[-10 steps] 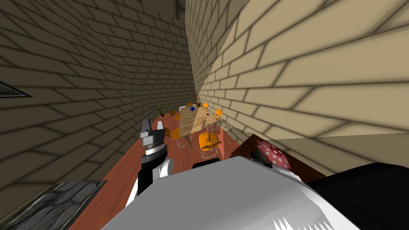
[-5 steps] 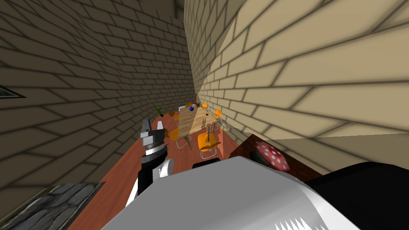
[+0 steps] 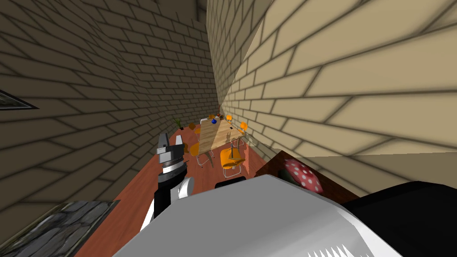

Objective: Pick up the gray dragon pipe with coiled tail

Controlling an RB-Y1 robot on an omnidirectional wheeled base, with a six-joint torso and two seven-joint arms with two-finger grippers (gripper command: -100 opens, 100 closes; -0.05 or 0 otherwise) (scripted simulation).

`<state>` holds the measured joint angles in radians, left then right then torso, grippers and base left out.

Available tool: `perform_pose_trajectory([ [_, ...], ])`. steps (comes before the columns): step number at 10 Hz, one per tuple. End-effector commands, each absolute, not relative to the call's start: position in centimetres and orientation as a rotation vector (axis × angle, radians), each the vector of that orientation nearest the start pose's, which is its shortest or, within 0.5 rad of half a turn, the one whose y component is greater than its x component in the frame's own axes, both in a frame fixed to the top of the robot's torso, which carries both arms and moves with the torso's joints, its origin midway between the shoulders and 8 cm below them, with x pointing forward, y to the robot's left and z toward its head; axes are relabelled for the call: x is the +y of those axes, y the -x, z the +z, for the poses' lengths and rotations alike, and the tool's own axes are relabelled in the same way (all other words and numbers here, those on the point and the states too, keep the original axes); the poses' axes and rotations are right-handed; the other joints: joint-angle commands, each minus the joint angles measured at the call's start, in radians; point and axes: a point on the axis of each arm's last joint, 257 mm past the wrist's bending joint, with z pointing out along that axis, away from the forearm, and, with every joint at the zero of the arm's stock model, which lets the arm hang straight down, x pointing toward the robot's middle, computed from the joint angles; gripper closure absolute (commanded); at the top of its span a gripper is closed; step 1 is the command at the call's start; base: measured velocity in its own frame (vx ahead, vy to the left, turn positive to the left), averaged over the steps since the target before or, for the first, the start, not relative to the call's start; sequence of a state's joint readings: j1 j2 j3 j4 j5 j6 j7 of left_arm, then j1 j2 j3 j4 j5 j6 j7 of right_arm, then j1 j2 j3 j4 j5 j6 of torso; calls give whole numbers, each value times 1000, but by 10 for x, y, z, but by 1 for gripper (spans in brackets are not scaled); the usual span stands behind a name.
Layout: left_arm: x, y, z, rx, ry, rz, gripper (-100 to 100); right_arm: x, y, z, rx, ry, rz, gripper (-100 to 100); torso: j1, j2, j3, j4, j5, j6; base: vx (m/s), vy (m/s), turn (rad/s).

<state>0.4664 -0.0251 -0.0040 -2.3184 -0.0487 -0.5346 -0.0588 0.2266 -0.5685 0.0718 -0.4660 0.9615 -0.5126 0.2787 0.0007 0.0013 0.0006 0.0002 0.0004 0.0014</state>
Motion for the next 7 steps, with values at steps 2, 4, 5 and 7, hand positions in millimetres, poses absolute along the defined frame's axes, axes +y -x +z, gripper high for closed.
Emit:
perform_pose_trajectory([
  [2,268,-332,58,559,542,-1253,0,-492,-97,-619,2731,-71,-28,-100,-2,0,0,0,0,0,-3,-51,48],
  [4,268,-332,58,559,542,-1252,0,-490,-104,-618,2718,-61,-23,-100,-1,1,1,0,0,0,-10,-19,-6],
  [5,268,-332,58,559,542,-1253,0,-490,-104,-618,2718,-61,-23,-100,0,1,0,0,0,0,0,0,0],
  [7,268,-332,58,559,542,-1253,0,-490,-103,-618,2721,-62,-24,100,1,0,0,0,0,0,0,0,0],
])
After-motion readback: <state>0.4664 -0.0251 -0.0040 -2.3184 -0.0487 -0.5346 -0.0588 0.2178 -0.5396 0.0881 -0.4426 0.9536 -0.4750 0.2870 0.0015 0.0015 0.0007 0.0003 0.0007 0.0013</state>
